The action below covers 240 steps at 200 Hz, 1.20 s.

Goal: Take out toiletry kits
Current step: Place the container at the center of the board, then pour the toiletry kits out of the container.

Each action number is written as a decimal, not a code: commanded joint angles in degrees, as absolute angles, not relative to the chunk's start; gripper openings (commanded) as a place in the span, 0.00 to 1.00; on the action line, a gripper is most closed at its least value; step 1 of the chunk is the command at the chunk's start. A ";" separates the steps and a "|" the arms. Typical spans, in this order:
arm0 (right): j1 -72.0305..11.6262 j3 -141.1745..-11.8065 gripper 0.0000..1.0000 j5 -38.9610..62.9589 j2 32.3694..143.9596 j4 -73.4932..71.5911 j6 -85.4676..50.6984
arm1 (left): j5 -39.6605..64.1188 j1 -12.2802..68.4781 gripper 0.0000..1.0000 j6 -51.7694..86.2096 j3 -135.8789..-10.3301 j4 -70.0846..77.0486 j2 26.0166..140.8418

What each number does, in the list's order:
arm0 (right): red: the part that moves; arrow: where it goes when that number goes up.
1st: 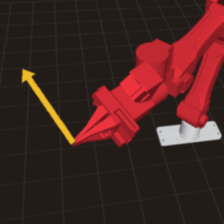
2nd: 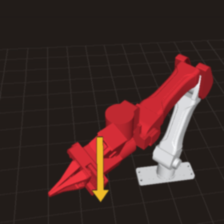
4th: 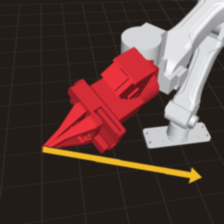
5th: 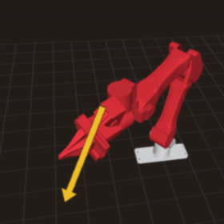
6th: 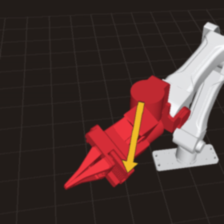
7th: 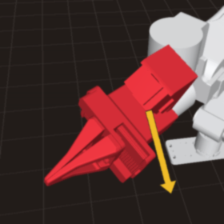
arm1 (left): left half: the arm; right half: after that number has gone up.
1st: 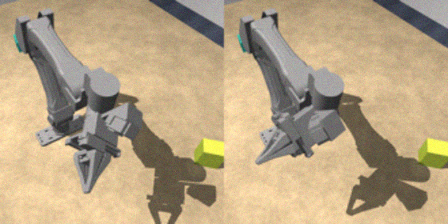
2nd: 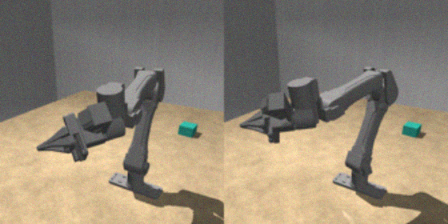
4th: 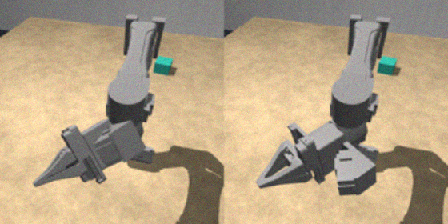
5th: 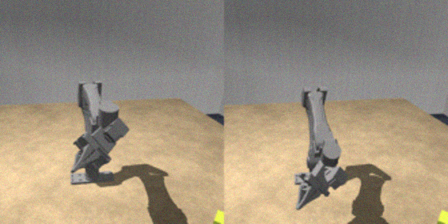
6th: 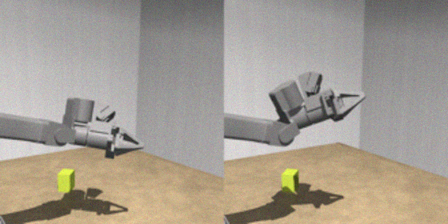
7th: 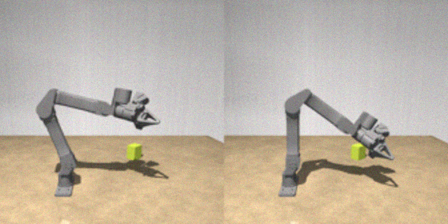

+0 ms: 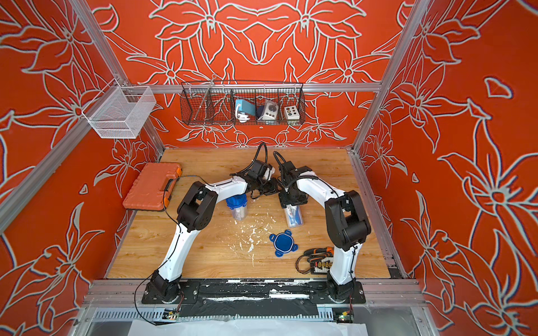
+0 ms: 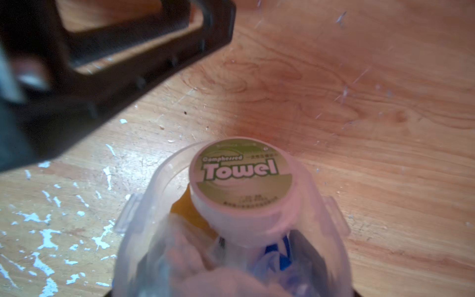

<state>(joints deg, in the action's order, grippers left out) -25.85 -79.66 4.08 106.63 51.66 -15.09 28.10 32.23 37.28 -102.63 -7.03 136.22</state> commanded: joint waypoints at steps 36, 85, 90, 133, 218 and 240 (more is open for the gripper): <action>-25.66 -79.29 0.85 4.94 109.18 53.07 -14.52 | 27.51 31.93 0.40 36.87 -103.06 -7.56 138.42; -25.88 -69.70 0.98 5.62 98.06 48.25 -15.80 | 27.37 31.91 0.40 36.24 -101.26 -8.71 137.97; -25.86 -68.08 0.98 5.83 95.96 47.76 -15.99 | 27.34 31.96 0.40 36.03 -101.16 -9.06 137.90; -27.17 -54.87 0.98 4.80 85.87 40.51 -19.94 | 27.60 31.82 0.44 35.65 -101.25 -10.02 137.03; -31.68 -50.38 0.79 1.04 87.21 35.67 -23.14 | 27.69 31.82 0.50 35.00 -99.07 -11.08 134.41; -31.88 -48.90 0.73 -0.32 86.41 36.76 -24.90 | 27.81 31.82 0.50 35.46 -97.25 -9.97 133.35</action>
<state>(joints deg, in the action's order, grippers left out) -31.29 -50.72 2.44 86.56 35.83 -22.39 28.51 32.18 35.86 -99.96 -6.96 134.96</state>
